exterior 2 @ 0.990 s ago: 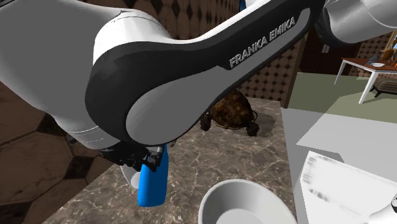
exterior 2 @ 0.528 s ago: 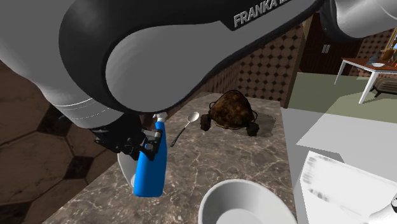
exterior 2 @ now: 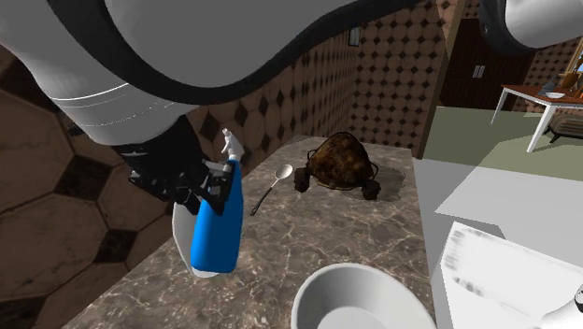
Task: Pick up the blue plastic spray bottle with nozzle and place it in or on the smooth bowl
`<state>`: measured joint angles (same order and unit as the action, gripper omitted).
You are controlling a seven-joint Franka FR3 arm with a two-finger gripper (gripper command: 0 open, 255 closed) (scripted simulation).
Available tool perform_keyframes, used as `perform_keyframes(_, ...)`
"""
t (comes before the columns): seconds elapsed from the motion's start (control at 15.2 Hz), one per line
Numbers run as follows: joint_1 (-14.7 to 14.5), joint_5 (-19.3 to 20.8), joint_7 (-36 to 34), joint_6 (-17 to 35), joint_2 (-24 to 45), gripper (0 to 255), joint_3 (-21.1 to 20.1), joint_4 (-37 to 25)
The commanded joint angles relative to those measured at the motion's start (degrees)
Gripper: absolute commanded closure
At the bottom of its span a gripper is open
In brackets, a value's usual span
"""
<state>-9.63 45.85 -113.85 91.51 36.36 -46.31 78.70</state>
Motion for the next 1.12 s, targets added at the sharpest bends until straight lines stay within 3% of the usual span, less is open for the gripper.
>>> perform_keyframes(0.0, -0.1, -0.3, 0.6, -1.1, -0.5, 255, -0.2, -0.9)
perform_keyframes(0.26, -0.6, -0.7, 1.9, -3.4, -1.0, 255, -0.4, -3.3)
perform_keyframes(0.59, 5.9, -6.5, -2.7, 2.1, -11.5, 255, -5.1, 13.1)
perform_keyframes(1.06, 12.9, -17.4, -4.5, 9.2, -27.0, 255, -11.5, 30.8)
